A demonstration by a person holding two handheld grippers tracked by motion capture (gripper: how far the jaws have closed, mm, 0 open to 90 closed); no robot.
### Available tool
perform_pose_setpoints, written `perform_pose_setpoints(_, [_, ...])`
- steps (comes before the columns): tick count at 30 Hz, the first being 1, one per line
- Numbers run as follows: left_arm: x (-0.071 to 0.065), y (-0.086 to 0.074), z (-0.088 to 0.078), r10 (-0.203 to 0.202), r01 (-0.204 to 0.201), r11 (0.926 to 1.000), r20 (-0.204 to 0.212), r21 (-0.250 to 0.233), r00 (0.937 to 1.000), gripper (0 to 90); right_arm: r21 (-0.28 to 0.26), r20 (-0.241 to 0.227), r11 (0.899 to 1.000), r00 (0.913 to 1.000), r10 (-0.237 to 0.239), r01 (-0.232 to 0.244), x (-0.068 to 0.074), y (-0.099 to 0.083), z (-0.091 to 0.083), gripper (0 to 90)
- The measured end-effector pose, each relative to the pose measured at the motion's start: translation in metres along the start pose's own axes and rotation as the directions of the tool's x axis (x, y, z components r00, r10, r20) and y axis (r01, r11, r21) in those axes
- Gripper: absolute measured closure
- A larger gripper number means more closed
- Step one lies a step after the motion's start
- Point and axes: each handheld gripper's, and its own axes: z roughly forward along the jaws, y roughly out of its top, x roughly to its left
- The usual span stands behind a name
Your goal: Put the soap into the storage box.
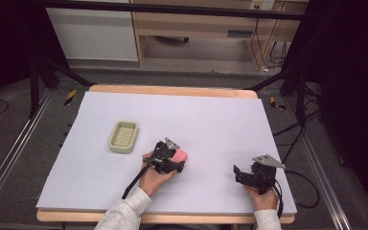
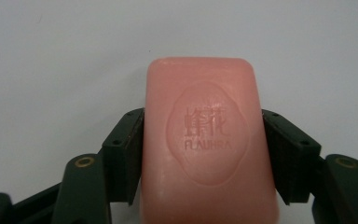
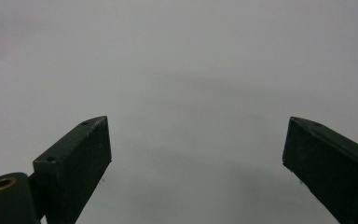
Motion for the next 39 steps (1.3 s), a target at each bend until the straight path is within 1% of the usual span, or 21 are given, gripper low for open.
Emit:
perform_pose_setpoints(4, [0.000, 0.000, 0.000, 0.005, -0.005, 1.0000, 0.000, 0.003, 1.0000, 36.7, -0.001, 0.000, 1.000, 1.0000, -0.001, 0.001, 0.000, 0.000, 0.000, 8.0])
perform_pose_setpoints(11, [0.001, 0.000, -0.002, -0.001, 0.001, 1.0000, 0.008, 0.003, 1.0000, 36.9, 0.001, 0.000, 1.000, 1.0000, -0.002, 0.002, 0.000, 0.000, 0.000, 8.0])
perform_pose_setpoints(12, [0.002, 0.001, -0.003, 0.004, -0.005, 0.9999, 0.012, 0.012, 0.9999, 37.0, 0.001, -0.001, 1.000, 1.0000, -0.001, 0.001, 0.000, 0.000, 0.000, 8.0])
perform_pose_setpoints(13, [0.001, 0.001, -0.004, 0.005, -0.005, 1.0000, 0.012, 0.008, 0.9999, 37.0, 0.000, -0.001, 1.000, 1.0000, -0.001, 0.001, 0.000, 0.000, 0.000, 8.0])
perform_pose_setpoints(14, [0.001, 0.001, -0.005, 0.012, -0.012, 0.9999, 0.014, 0.008, 0.9998, 37.0, 0.001, -0.001, 1.000, 1.0000, 0.000, 0.000, 0.000, 0.000, 0.000, 8.0])
perform_pose_setpoints(15, [0.001, 0.001, -0.007, 0.010, -0.010, 0.9999, 0.012, 0.002, 0.9999, 37.0, 0.001, -0.001, 1.000, 1.0000, -0.001, 0.001, 0.000, 0.000, 0.000, 8.0])
perform_pose_setpoints(18, [0.002, 0.001, -0.014, 0.011, -0.011, 0.9999, 0.025, -0.005, 0.9996, 37.0, 0.001, -0.001, 1.000, 1.0000, -0.001, 0.001, 0.000, 0.000, 0.000, 8.0])
perform_pose_setpoints(20, [0.003, 0.002, -0.019, 0.016, -0.016, 0.9998, 0.021, -0.010, 0.9996, 37.0, 0.001, 0.000, 1.000, 1.0000, -0.001, 0.001, 0.000, 0.000, 0.000, 8.0])
perform_pose_setpoints(21, [0.003, 0.002, -0.019, 0.016, -0.016, 0.9998, 0.021, -0.010, 0.9996, 37.0, 0.001, 0.000, 1.000, 1.0000, -0.001, 0.001, 0.000, 0.000, 0.000, 8.0])
perform_pose_setpoints(22, [0.004, 0.003, -0.024, 0.014, -0.013, 0.9997, 0.020, -0.022, 0.9997, 37.1, 0.001, 0.001, 1.000, 1.0000, -0.001, 0.001, 0.000, 0.000, 0.000, 8.0])
perform_pose_setpoints(23, [0.004, 0.003, -0.024, 0.014, -0.013, 0.9997, 0.020, -0.022, 0.9997, 37.1, 0.001, 0.001, 1.000, 1.0000, -0.001, 0.001, 0.000, 0.000, 0.000, 8.0])
perform_pose_setpoints(24, [0.006, 0.004, -0.029, 0.024, -0.023, 0.9994, 0.021, -0.027, 0.9995, 37.1, 0.001, 0.001, 1.000, 1.0000, 0.000, 0.000, 0.000, 0.000, 0.000, 8.0])
perform_pose_setpoints(25, [0.006, 0.004, -0.029, 0.024, -0.023, 0.9994, 0.021, -0.027, 0.9995, 37.1, 0.001, 0.001, 1.000, 1.0000, 0.000, 0.000, 0.000, 0.000, 0.000, 8.0])
perform_pose_setpoints(26, [0.006, 0.005, -0.034, 0.028, -0.027, 0.9991, 0.023, -0.034, 0.9994, 37.1, 0.001, 0.001, 1.000, 1.0000, -0.001, 0.001, 0.000, 0.000, 0.000, 8.0])
perform_pose_setpoints(29, [0.007, 0.006, -0.039, 0.030, -0.029, 0.9990, 0.025, -0.035, 0.9992, 37.1, 0.001, 0.002, 1.000, 1.0000, -0.001, 0.001, 0.000, 0.000, 0.000, 8.0])
perform_pose_setpoints(31, [0.009, 0.006, -0.045, 0.037, -0.036, 0.9985, 0.025, -0.040, 0.9990, 37.1, 0.000, 0.002, 1.000, 1.0000, -0.001, 0.001, 0.000, 0.000, 0.000, 8.0])
perform_pose_setpoints(32, [0.009, 0.006, -0.045, 0.037, -0.036, 0.9985, 0.025, -0.040, 0.9990, 37.1, 0.000, 0.002, 1.000, 1.0000, -0.001, 0.001, 0.000, 0.000, 0.000, 8.0])
perform_pose_setpoints(37, [0.013, 0.003, -0.054, 0.043, -0.041, 0.9981, 0.028, -0.046, 0.9987, 37.1, 0.000, 0.002, 1.000, 1.0000, 0.001, -0.001, 0.000, 0.000, -0.001, 8.0])
perform_pose_setpoints(39, [0.016, 0.001, -0.057, 0.044, -0.043, 0.9982, 0.026, -0.041, 0.9987, 37.1, -0.001, 0.001, 1.000, 1.0000, 0.002, -0.002, -0.001, 0.000, -0.001, 8.0])
